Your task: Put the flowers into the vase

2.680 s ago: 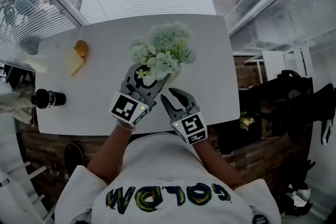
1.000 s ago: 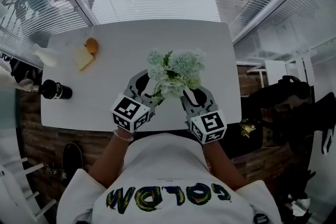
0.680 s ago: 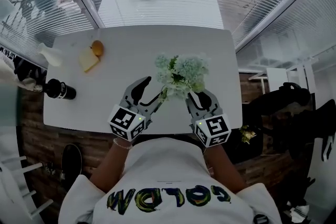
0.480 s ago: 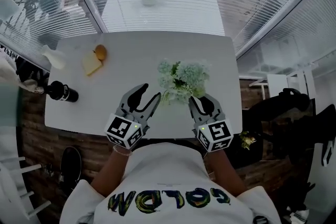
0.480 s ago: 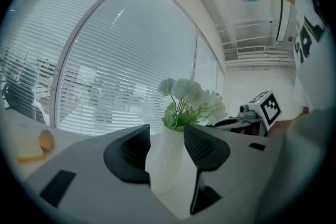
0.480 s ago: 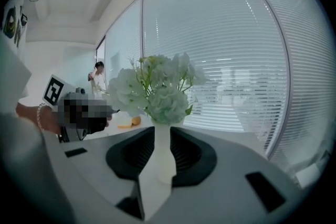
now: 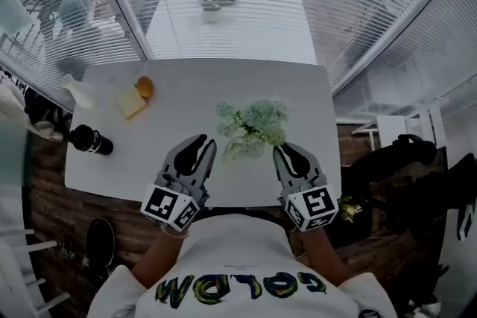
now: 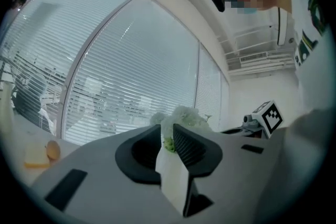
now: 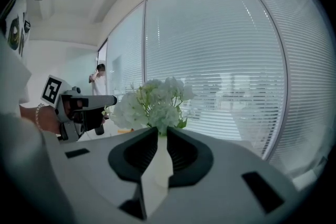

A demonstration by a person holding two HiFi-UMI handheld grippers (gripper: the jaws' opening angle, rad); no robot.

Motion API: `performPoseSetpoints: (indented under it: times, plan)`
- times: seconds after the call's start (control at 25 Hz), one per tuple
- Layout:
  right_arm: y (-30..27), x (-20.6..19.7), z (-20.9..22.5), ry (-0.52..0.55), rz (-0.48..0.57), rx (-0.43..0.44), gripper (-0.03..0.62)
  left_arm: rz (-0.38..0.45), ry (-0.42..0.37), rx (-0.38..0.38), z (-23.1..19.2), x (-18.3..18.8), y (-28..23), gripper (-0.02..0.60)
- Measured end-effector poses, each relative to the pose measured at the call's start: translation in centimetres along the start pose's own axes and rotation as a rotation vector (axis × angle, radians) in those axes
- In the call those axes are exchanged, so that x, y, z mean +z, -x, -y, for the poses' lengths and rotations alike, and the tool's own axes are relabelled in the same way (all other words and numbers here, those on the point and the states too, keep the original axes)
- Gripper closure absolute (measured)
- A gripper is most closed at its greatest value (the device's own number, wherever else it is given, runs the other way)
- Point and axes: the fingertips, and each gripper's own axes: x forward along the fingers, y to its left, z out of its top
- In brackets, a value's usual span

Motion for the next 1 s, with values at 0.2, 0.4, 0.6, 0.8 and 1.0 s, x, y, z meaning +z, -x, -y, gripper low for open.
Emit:
performPoseSetpoints:
  times: [0.2,0.4,0.6,0.8,1.0]
  plan:
    - [0.7,1.1,0.0,0.016,0.014,-0.009,0.536,0.017,-0.007,0.001,0.4,0.7,-0.2,0.503]
    - [1.3,1.2,0.5,0.006,0.019,-0.031,0.539,0.016,-0.007,-0.001,0.7,0.7,-0.1,0.503]
    - [1.5,1.7,0.4,0.012,0.038,-0.039,0.551,0.018,-0.011,-0.008,0.7,0.7,0.0,0.505]
    - [1.7,2.4,0.7,0.026,0.054,-0.051,0.557,0.024,-0.017,-0.011,0.7,1.3,-0.4,0.505]
    - [1.6,2.3,1.0,0.025,0.051,-0.056,0.557,0.016,-0.022,-0.015,0.4,1.2,-0.7,0.505]
